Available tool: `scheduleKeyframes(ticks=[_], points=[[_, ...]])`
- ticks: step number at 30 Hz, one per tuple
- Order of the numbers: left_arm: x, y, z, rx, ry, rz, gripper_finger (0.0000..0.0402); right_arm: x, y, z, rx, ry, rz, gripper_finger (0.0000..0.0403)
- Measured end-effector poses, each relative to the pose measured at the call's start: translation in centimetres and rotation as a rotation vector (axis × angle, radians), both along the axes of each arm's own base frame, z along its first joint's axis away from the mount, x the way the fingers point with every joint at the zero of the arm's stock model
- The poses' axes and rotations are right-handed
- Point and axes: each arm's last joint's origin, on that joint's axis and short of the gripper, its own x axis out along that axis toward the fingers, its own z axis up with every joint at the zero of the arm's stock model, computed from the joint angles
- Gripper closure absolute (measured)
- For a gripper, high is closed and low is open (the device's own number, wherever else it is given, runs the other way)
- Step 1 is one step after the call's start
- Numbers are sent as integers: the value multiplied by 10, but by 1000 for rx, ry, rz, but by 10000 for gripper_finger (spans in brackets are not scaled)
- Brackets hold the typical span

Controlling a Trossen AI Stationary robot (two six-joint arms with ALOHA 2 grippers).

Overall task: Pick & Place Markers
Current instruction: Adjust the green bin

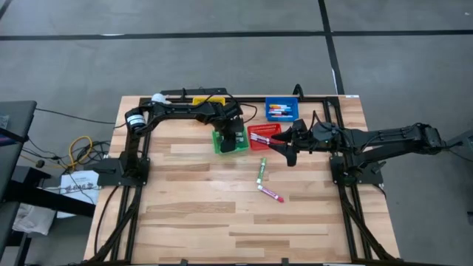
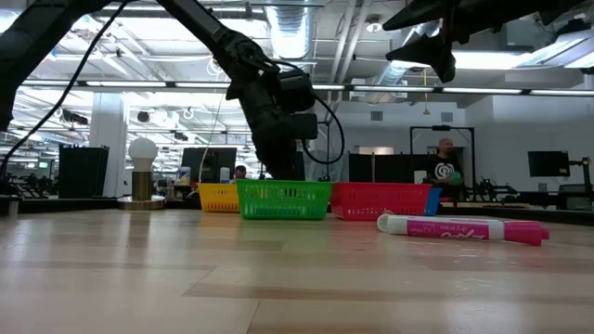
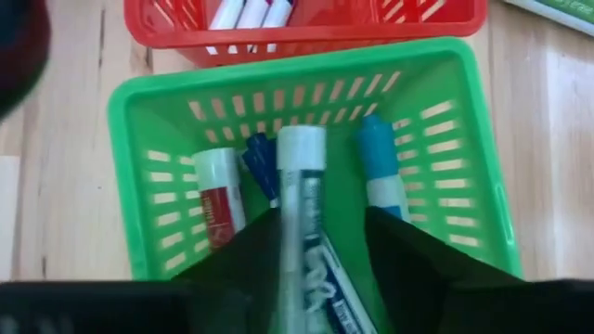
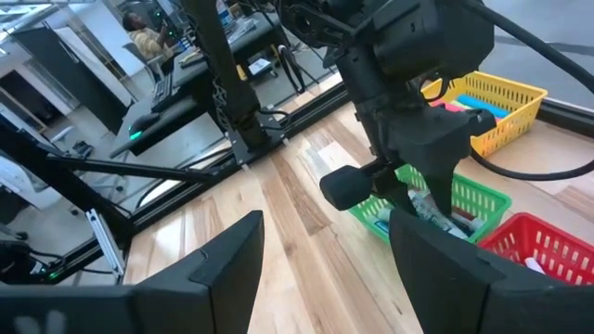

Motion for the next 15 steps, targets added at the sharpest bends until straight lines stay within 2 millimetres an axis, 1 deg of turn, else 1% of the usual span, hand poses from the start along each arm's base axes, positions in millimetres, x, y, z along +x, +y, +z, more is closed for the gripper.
scheduleKeyframes(ticks=[3,7,10,15], points=[[0,1,0,21,6,8,221,0,0,0,0,0,0,179],[-1,2,1,27,6,13,198,0,0,0,0,0,0,179],[0,-1,1,20,4,4,193,0,0,0,0,0,0,179],[4,-12,1,16,2,-27,195,0,0,0,1,0,4,179]])
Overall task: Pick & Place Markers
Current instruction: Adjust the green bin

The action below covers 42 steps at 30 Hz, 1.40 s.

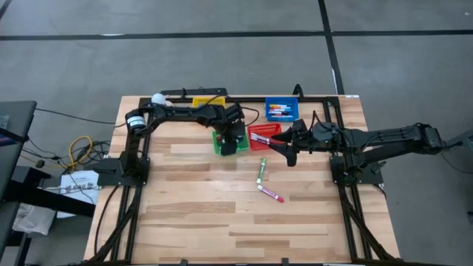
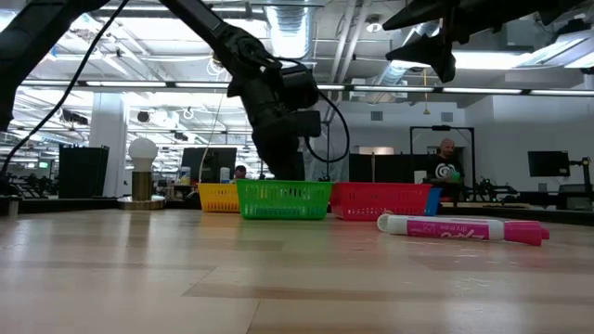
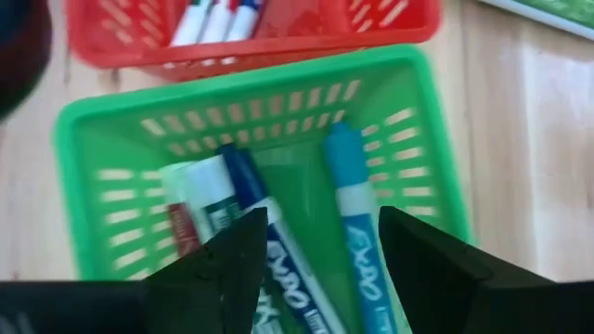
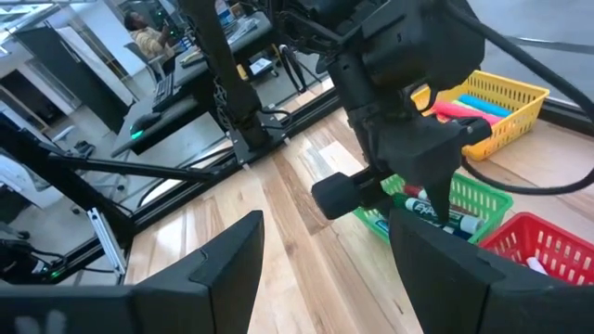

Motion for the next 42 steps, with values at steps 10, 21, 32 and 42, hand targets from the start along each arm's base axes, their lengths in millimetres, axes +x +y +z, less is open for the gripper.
scheduleKeyframes(ticks=[10,21,32,42], points=[[-3,-4,16,12,-27,6,203,0,0,0,0,0,1,179],[-18,-32,70,-119,-78,204,206,0,0,0,-6,2,4,179],[-9,-97,74,-175,-50,193,207,0,0,0,-46,8,21,179],[-17,-130,51,-141,3,332,207,-1,14,-3,-8,33,150,179]])
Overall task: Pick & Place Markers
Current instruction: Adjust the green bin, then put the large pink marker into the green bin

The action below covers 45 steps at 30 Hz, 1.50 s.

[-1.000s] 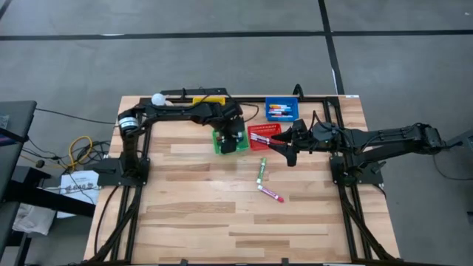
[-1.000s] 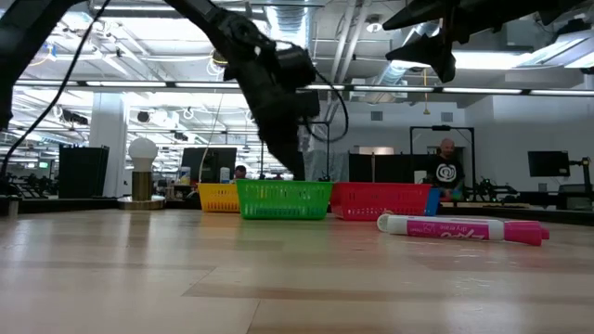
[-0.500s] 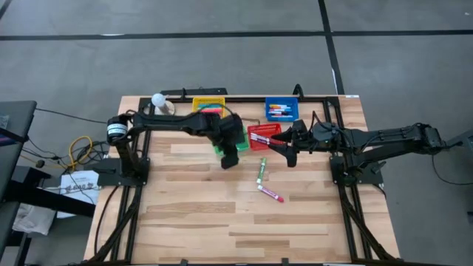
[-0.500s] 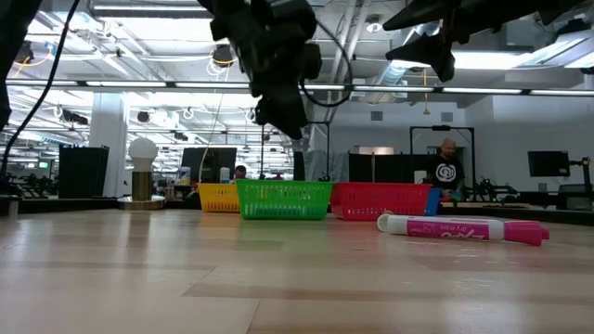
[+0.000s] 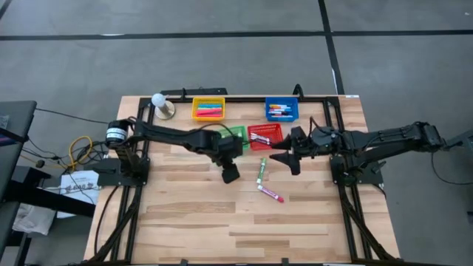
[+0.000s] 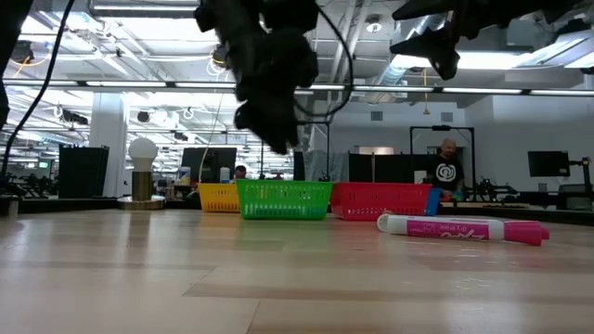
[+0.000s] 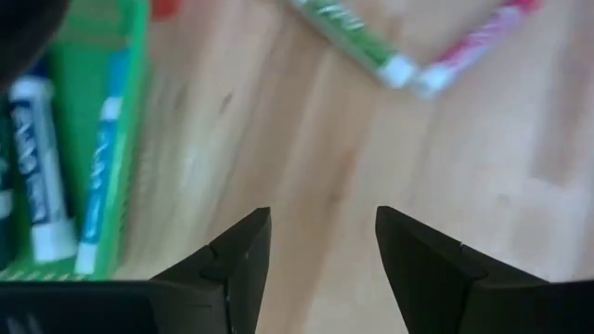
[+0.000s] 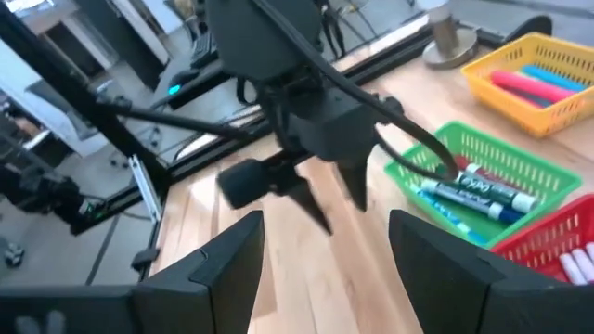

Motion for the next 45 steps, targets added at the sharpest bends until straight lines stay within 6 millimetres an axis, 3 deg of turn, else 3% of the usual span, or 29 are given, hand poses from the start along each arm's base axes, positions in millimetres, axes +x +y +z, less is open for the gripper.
scheduleKeyframes(ticks=[9,15,23,27,30,33,41,45], points=[[-23,6,-50,65,81,122,207,-2,11,-3,-2,31,53,179],[-37,19,-68,64,134,162,207,-2,14,-3,-3,31,69,179],[-37,31,-70,58,108,194,207,-2,14,-3,4,31,65,179],[-38,27,-67,-75,112,219,207,-2,14,-3,4,31,66,179],[-42,15,-57,-195,121,217,207,-2,16,-3,12,32,93,179],[-51,2,-35,-211,96,213,207,-4,18,-5,34,65,163,179],[-86,-18,41,-3,-199,309,207,-9,20,-20,129,235,214,179],[-115,-17,60,81,-312,369,207,-6,21,-22,133,245,221,179]])
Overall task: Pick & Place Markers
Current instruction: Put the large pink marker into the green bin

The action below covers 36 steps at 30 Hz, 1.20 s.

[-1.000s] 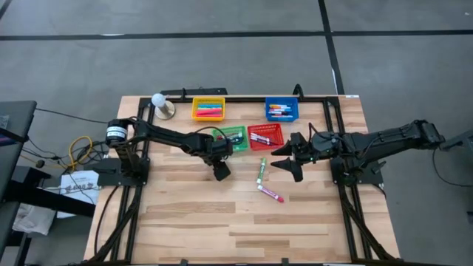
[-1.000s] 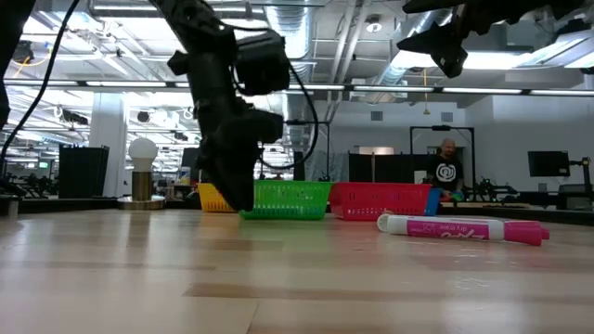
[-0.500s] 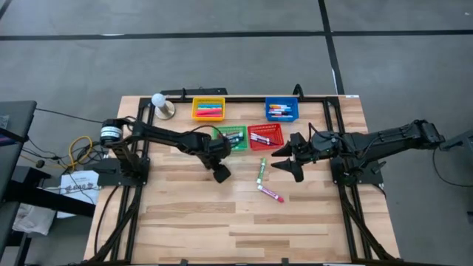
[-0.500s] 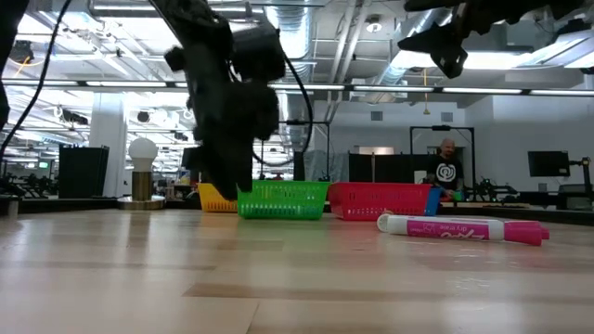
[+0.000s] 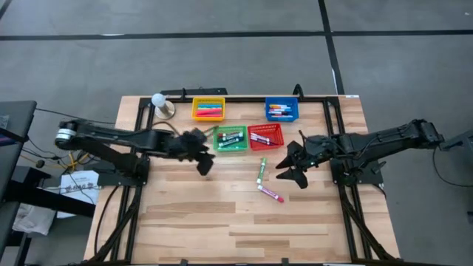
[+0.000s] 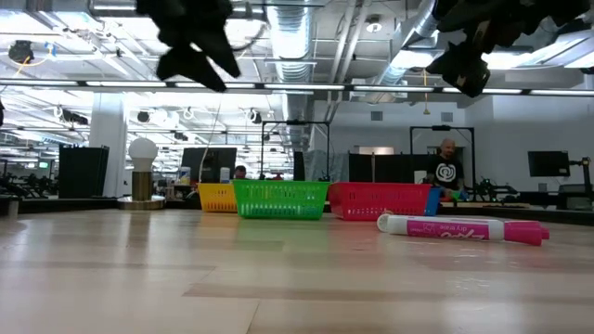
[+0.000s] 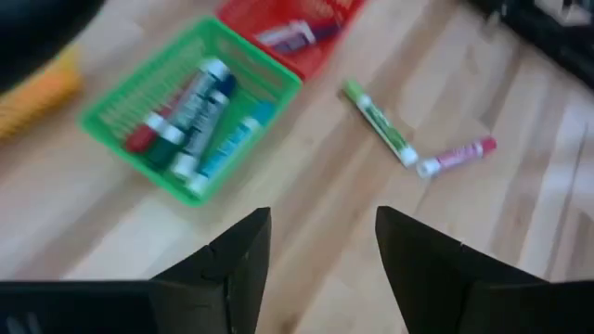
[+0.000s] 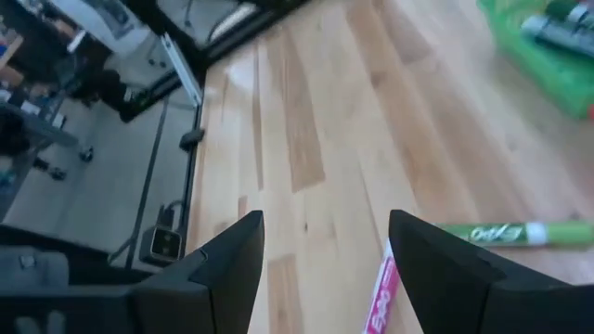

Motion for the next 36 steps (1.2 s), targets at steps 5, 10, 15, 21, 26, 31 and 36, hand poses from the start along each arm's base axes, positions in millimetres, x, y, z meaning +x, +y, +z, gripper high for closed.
scheduleKeyframes(ticks=[5,10,15,21,26,31,36], points=[[-40,9,3,44,-79,66,207,9,9,-5,28,74,85,180],[-71,19,-3,44,-147,108,207,20,27,-13,1,260,154,191],[-93,23,-12,46,-200,129,207,33,42,-28,-33,442,196,209],[-108,24,-21,45,-225,127,207,55,55,-50,-45,567,213,229],[-108,24,-21,56,-240,114,207,71,55,-68,-36,653,172,237],[-106,24,-21,92,-236,85,207,84,51,-85,-28,739,129,234],[-105,24,-21,96,-235,82,207,90,49,-103,-37,810,113,232]])
